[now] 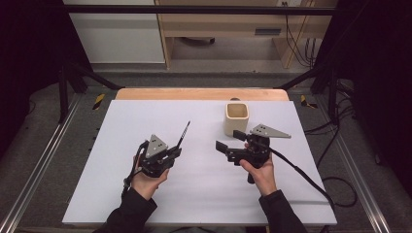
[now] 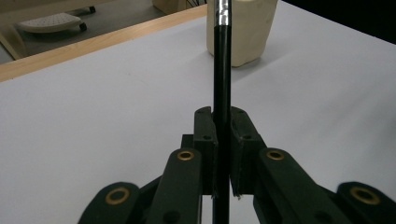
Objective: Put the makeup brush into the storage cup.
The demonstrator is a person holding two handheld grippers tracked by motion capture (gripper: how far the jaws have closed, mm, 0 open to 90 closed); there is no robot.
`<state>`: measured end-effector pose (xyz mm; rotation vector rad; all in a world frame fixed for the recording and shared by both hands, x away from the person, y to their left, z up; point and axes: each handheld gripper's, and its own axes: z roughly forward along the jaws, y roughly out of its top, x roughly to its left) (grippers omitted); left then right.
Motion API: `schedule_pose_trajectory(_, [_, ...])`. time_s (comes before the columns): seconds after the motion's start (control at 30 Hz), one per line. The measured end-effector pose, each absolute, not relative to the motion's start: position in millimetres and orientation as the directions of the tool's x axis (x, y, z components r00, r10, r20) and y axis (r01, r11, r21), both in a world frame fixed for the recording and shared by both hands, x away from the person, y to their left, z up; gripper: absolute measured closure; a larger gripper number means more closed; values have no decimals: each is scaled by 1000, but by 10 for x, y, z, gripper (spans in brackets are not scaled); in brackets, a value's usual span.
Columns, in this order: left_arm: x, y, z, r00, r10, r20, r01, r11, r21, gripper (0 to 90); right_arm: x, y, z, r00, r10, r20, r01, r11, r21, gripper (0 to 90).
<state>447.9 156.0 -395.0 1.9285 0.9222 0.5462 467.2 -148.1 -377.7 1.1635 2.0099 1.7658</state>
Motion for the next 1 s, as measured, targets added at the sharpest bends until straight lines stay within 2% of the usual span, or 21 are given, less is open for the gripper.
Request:
schedule_pose_trajectory(0.7, [4509, 1413, -3896, 630, 777, 5, 367, -303, 880, 831, 4704, -1240, -3627, -698, 625, 349, 400, -64, 914, 172])
schedule_pose_trajectory(1.0, [4488, 1331, -3846, 635, 773, -2, 356, -290, 888, 831, 4713, -1202, -3640, -700, 609, 373, 410, -84, 908, 217])
